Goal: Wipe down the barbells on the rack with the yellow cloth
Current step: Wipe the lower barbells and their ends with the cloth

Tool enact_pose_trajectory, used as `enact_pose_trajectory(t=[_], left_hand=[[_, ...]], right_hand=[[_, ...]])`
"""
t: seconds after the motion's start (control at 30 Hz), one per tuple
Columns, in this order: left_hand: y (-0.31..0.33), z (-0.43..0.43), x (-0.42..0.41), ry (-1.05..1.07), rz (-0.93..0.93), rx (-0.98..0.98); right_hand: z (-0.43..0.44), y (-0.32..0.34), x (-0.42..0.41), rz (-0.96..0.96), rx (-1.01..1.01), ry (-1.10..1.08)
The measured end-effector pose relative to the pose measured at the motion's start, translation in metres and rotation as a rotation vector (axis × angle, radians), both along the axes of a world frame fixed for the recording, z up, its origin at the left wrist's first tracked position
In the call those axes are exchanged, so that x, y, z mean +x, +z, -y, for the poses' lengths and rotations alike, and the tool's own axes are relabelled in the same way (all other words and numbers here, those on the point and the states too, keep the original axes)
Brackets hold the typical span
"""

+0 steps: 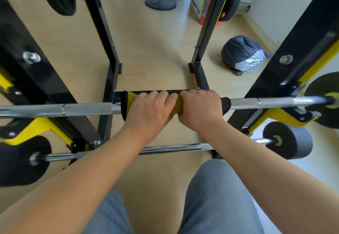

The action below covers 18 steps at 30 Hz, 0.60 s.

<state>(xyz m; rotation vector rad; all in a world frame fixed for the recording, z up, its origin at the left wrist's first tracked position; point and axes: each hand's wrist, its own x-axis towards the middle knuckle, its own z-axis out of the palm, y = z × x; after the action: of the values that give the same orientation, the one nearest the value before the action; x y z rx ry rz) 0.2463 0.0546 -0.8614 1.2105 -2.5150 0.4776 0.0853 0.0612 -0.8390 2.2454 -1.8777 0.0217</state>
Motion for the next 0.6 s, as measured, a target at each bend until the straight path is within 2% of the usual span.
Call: enact_pose_trajectory(t=[0.17,0.4,0.5,0.6], left_hand=[[-0.002,0.001,0.068,0.087,-0.035,0.018],[0.0,0.001,0.149,0.285,-0.038,0.049],[-0.003,-0.003,0.174,0.412,-0.052,0.014],[0.002,-0.001,0.166,0.445,-0.046,0.035]], right_hand=[[0.012,0.01,0.063,-0.007,0.151,0.083],[0.02,0.011,0.152,0.038,0.187,0.2],[0.021,0.01,0.169,0.044,0.173,0.199],[0.024,0.013,0.163,0.038,0.173,0.231]])
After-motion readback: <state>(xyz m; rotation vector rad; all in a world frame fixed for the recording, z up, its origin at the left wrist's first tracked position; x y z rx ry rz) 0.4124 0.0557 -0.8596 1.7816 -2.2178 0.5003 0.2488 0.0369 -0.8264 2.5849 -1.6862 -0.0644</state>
